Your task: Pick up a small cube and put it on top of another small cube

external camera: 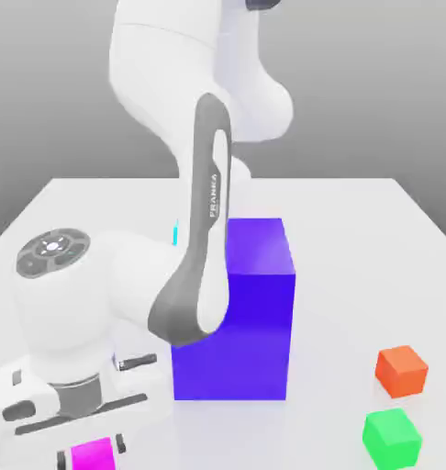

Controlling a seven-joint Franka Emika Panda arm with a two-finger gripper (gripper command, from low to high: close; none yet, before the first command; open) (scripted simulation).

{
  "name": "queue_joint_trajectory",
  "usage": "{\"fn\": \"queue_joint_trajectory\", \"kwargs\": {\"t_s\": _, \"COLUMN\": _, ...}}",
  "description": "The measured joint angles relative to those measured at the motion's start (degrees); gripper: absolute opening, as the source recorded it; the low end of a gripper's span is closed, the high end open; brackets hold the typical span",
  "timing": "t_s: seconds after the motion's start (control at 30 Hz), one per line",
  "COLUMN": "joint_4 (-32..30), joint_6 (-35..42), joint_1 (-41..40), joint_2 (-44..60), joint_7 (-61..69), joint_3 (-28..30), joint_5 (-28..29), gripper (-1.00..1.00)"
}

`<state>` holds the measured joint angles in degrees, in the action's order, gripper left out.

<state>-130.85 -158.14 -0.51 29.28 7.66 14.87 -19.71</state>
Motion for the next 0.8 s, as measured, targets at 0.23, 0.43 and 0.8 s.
{"fn": "queue_joint_trajectory", "kwargs": {"t_s": 0.23, "joint_4": -1.8, "joint_6": 5.1, "joint_1": 2.7, "joint_2": -7.0, "joint_7": -3.1, "joint_3": 3.4, "joint_5": 4.4, "gripper": -1.0}}
{"fn": "queue_joint_trajectory", "kwargs": {"t_s": 0.43, "joint_4": -3.5, "joint_6": 8.3, "joint_1": 12.2, "joint_2": -12.1, "joint_7": -1.7, "joint_3": -2.7, "joint_5": 10.4, "gripper": -1.0}}
{"fn": "queue_joint_trajectory", "kwargs": {"t_s": 0.8, "joint_4": -3.7, "joint_6": 4.0, "joint_1": 25.5, "joint_2": -9.5, "joint_7": 1.3, "joint_3": -13.3, "joint_5": 18.4, "gripper": 1.0}}
